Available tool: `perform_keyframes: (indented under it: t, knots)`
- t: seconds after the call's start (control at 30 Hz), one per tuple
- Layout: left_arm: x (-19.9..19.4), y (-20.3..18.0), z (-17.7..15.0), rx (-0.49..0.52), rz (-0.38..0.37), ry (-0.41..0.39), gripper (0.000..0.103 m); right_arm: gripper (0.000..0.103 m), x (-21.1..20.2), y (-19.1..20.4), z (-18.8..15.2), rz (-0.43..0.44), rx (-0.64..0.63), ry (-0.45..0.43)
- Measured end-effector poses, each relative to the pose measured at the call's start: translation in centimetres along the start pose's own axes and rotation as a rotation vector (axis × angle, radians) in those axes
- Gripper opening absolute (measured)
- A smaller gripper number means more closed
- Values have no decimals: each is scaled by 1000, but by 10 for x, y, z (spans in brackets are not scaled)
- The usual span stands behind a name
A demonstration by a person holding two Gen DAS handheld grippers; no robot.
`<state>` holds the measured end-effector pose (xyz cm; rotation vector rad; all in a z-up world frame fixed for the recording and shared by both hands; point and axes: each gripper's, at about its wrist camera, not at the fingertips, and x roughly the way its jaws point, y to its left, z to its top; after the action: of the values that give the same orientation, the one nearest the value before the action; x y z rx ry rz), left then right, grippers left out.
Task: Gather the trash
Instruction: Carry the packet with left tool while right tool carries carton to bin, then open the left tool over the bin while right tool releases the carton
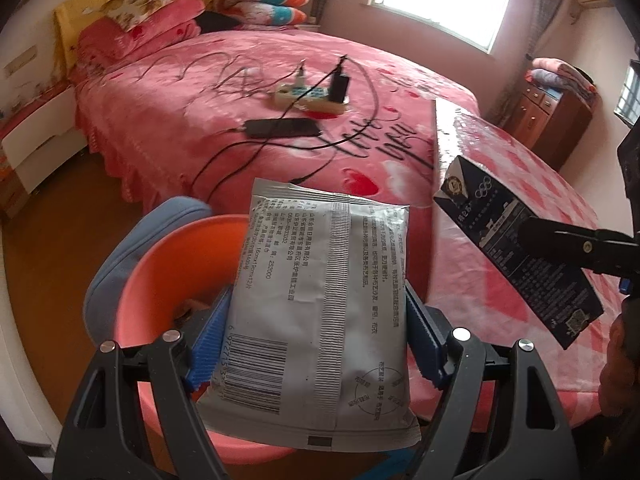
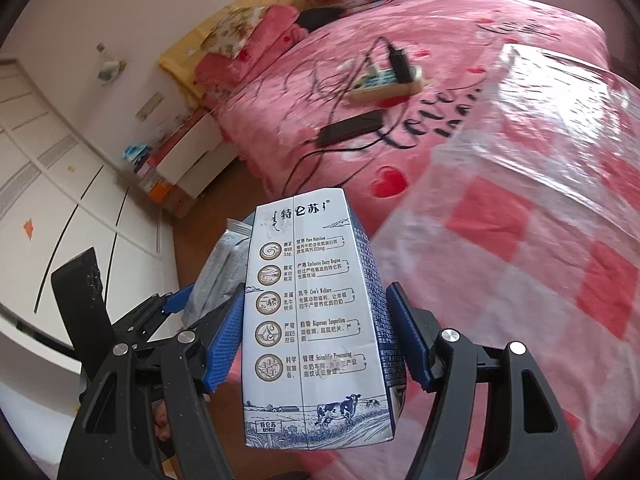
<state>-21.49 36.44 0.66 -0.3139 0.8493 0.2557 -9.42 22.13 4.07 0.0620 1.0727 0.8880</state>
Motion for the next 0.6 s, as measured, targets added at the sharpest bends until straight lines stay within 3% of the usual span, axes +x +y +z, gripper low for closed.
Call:
perform_keyframes:
  t: [0.6]
  knots:
    - [16,53,-23,-76,59,56,79,69,65,62,1,26,-104,105]
